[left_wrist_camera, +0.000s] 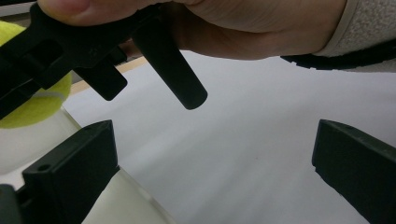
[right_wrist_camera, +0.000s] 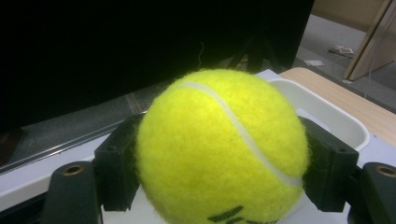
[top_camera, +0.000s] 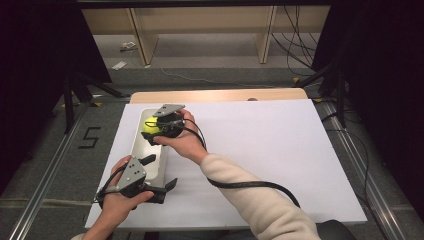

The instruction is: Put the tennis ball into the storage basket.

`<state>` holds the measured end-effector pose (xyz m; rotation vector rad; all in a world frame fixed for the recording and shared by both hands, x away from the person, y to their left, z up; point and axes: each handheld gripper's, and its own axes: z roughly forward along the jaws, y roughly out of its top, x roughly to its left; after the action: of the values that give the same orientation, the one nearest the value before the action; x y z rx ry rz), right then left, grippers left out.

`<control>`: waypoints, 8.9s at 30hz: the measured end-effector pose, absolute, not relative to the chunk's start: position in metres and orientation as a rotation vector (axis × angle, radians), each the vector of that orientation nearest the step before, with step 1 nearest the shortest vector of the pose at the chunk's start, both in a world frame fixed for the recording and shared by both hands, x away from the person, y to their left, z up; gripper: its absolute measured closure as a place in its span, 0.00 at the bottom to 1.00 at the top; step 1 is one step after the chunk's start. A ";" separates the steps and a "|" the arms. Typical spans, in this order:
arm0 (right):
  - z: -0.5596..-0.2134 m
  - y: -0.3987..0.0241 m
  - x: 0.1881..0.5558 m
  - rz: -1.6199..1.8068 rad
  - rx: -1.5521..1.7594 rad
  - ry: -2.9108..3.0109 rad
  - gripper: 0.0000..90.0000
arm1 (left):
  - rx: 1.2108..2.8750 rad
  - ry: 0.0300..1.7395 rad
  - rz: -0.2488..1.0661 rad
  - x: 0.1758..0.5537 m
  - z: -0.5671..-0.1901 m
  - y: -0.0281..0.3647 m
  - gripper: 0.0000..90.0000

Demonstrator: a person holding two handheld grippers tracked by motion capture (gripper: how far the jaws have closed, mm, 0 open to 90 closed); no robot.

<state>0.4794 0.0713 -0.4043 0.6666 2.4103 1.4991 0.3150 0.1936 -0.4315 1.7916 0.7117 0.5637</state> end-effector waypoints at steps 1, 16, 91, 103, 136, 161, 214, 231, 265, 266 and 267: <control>-0.404 0.072 0.480 1.498 0.666 2.412 0.29 | 1.792 0.712 0.564 0.315 -0.432 0.194 0.00; -0.404 0.079 0.483 1.487 0.653 2.434 0.29 | 1.789 0.711 0.565 0.315 -0.431 0.194 0.00; -0.426 0.097 0.483 1.428 0.630 2.544 0.29 | 1.795 0.709 0.556 0.315 -0.432 0.193 0.00; -0.427 0.096 0.484 1.417 0.647 2.549 0.29 | 1.795 0.710 0.556 0.315 -0.432 0.193 0.00; -0.419 0.091 0.484 1.435 0.630 2.507 0.16 | 1.797 0.711 0.556 0.314 -0.433 0.194 0.00; -0.404 0.007 0.480 1.476 0.731 2.388 0.17 | 1.801 0.717 0.555 0.314 -0.433 0.193 0.00; -0.407 -0.117 0.457 1.419 0.888 2.275 0.17 | 1.810 0.724 0.552 0.315 -0.435 0.193 0.00; -0.408 -0.146 0.448 1.405 0.928 2.238 0.17 | 1.813 0.725 0.554 0.315 -0.436 0.192 0.00; -0.413 -0.214 0.423 1.370 1.044 2.143 0.17 | 1.811 0.726 0.556 0.315 -0.435 0.192 0.00; -0.413 -0.215 0.422 1.368 1.046 2.140 0.17 | 1.811 0.726 0.556 0.315 -0.435 0.192 0.00; -0.414 -0.217 0.422 1.368 1.044 2.139 0.17 | 1.810 0.726 0.556 0.315 -0.435 0.192 0.00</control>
<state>0.4217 -0.2165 -0.4135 1.0440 2.1391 1.3679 0.3151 0.1924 -0.4352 1.8105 0.7262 0.5556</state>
